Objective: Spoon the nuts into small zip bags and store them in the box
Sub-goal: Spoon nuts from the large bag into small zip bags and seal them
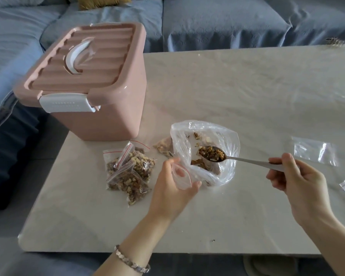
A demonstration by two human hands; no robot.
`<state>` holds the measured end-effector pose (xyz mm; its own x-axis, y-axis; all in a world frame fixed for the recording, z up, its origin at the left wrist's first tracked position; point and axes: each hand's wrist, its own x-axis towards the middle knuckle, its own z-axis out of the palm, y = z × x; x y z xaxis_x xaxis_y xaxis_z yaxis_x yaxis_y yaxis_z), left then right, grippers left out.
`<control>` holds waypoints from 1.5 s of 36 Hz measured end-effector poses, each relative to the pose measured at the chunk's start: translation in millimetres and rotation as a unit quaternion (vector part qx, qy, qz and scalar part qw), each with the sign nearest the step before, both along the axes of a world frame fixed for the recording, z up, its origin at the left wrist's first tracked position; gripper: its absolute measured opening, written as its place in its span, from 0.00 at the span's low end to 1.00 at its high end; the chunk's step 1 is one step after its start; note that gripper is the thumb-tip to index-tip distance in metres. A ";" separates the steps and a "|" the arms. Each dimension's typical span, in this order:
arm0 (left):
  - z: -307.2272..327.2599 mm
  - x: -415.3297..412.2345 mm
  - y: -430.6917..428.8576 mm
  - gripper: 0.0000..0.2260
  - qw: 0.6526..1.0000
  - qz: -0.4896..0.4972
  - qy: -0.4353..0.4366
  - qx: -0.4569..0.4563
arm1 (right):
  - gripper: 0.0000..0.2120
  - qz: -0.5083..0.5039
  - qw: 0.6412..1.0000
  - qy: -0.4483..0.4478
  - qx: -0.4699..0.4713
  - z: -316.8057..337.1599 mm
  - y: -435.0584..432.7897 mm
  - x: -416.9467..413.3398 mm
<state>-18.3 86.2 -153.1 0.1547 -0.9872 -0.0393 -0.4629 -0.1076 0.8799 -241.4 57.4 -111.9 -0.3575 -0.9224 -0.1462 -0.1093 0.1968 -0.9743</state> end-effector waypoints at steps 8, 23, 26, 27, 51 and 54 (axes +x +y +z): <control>4.5 -2.5 -4.0 0.18 1.000 0.020 0.008 0.006 | 0.17 -0.015 1.000 -0.016 -0.004 8.4 -3.2 0.8; -0.3 -2.6 -5.3 0.13 0.996 0.019 -0.081 -0.037 | 0.20 0.089 0.992 0.065 -0.054 49.8 -20.3 30.3; -0.1 -3.4 -5.1 0.17 0.995 0.022 -0.078 -0.053 | 0.20 0.136 0.978 0.127 -0.097 60.0 -19.3 37.9; 0.1 -3.6 -4.9 0.17 0.995 0.021 -0.081 -0.063 | 0.20 0.150 0.971 0.148 -0.111 62.9 -18.6 40.3; -5.2 -1.4 -3.6 0.14 0.996 0.017 -0.054 -0.068 | 0.20 0.262 0.838 0.345 -0.331 88.7 5.1 66.0; -1.5 -3.8 -1.5 0.15 0.994 0.021 -0.056 -0.093 | 0.23 0.286 0.831 0.353 -0.320 75.8 4.5 71.5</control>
<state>-22.2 84.7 -154.7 0.1895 -0.9681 0.1639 -0.5575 0.0313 0.8296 -169.9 62.0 -36.1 0.3782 -0.7786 0.5008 -0.5961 -0.6187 -0.5117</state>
